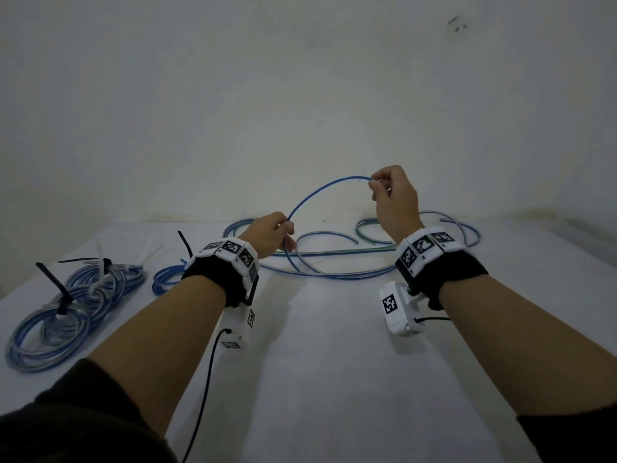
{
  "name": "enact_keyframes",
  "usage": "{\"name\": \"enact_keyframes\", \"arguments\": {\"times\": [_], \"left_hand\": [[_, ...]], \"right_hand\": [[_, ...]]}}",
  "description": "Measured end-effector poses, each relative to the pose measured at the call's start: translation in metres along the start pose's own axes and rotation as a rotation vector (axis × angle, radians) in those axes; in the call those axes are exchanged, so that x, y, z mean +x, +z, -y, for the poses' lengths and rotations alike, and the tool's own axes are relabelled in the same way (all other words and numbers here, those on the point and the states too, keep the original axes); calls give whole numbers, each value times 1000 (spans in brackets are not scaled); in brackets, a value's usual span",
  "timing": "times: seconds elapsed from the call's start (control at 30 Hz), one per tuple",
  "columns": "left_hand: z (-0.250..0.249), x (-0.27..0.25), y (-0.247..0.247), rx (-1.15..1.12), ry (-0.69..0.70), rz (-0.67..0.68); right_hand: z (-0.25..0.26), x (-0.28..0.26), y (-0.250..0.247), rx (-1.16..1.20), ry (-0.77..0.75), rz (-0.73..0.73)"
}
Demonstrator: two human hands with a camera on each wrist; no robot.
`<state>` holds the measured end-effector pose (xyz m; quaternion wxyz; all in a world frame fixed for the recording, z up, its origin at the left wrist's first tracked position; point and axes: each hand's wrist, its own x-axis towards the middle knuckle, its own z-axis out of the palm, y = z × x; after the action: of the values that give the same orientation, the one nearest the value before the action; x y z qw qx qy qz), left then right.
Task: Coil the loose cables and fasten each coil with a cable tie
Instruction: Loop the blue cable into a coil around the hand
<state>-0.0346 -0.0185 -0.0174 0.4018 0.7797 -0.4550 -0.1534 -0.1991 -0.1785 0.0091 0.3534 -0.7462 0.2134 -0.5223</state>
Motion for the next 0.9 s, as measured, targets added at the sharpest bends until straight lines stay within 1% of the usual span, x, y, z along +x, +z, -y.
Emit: {"name": "enact_keyframes", "arguments": {"times": [0.07,0.17,0.23,0.3,0.37,0.47,0.53,0.6,0.67,0.73,0.8,0.87,0.9], "left_hand": [[-4,-3,0,-199,-37,-18],[-15,-6,-5,-355,-43,-103],[-20,-6,-10,-555,-81,-88],[-23,-10,-14,-676,-45,-56],[-27,-16,-16,-680,29,-22],[-38,-25,-15,-641,87,-16],[-46,-25,-14,-701,89,-37],[-55,-24,-12,-778,97,-33],[-60,-23,-10,-750,152,-40],[-63,-22,-6,-606,219,-96],[-61,-21,-1,-452,255,-158],[-57,-20,4,-313,285,-171],[-55,-21,6,-236,304,-159]], "right_hand": [[-3,-3,-2,-76,39,5],[-10,-9,-7,-176,150,46],[-16,-10,-9,-242,228,49],[-16,-11,-10,-381,288,35],[-11,-13,-12,-507,321,40],[-1,-17,-11,-551,299,109],[5,-22,-7,-587,242,182],[8,-26,-4,-613,184,298],[10,-32,-1,-595,117,438],[10,-36,2,-545,28,561],[17,-41,3,-491,-46,659],[26,-43,2,-482,-141,749],[28,-43,2,-471,-183,770]]}}
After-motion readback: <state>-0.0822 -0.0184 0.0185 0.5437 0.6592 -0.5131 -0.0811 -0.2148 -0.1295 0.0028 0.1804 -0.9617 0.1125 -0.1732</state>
